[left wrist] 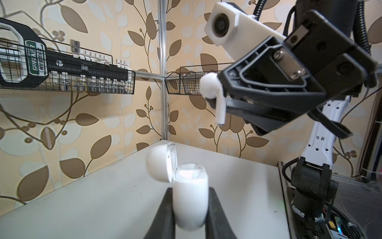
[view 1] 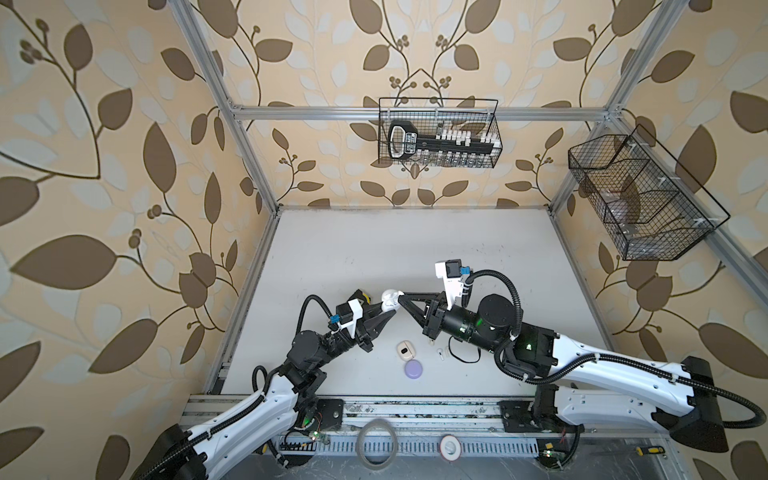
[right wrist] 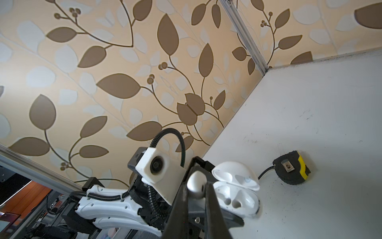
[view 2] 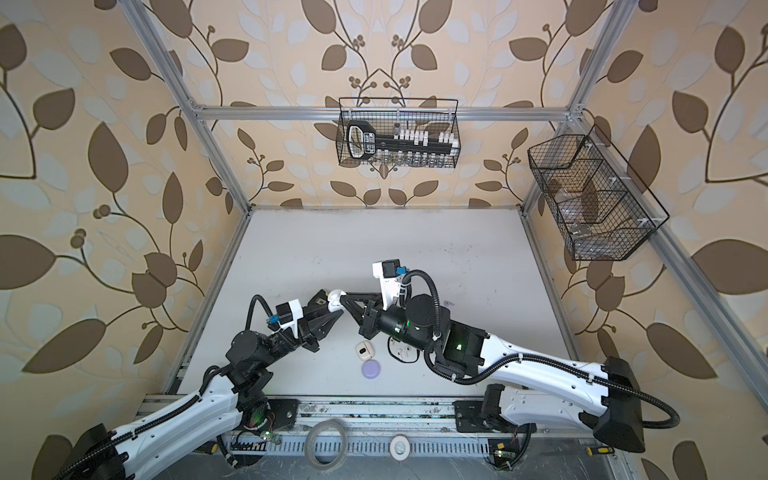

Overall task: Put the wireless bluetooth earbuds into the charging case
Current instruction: 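Lift the earbud with the right gripper and carry it over the open case, then lower the earbud into the case held by the left gripper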

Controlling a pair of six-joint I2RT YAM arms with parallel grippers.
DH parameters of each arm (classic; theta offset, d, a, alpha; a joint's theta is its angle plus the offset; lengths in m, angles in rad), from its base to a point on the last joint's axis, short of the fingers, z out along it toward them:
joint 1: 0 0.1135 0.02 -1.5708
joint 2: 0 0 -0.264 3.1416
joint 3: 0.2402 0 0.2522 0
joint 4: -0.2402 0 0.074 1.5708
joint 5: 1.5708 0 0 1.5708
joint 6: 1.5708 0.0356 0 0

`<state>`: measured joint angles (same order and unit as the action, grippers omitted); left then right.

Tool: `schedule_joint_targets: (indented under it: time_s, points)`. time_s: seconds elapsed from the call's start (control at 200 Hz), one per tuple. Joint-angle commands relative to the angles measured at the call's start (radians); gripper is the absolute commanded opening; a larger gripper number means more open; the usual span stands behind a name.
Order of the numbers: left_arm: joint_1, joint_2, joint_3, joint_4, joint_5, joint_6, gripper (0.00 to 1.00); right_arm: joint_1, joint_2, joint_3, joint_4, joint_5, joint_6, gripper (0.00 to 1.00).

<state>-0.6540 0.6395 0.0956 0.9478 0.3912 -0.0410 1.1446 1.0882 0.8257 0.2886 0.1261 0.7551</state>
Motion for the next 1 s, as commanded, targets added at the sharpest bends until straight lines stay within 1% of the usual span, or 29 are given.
schedule_joint_targets:
  time_s: [0.0, 0.605, 0.995]
  points:
    - [-0.001, -0.009, -0.001, 0.084, 0.037, -0.011, 0.00, 0.011, 0.013, -0.027, 0.099, 0.031, 0.029, 0.06]
    - [-0.001, -0.017, -0.022, 0.132, 0.105, 0.021, 0.00, 0.090, 0.012, -0.097, 0.166, 0.127, 0.046, 0.06]
    - [-0.001, -0.012, -0.022, 0.144, 0.136, 0.031, 0.00, 0.097, 0.017, -0.097, 0.160, 0.160, 0.034, 0.07]
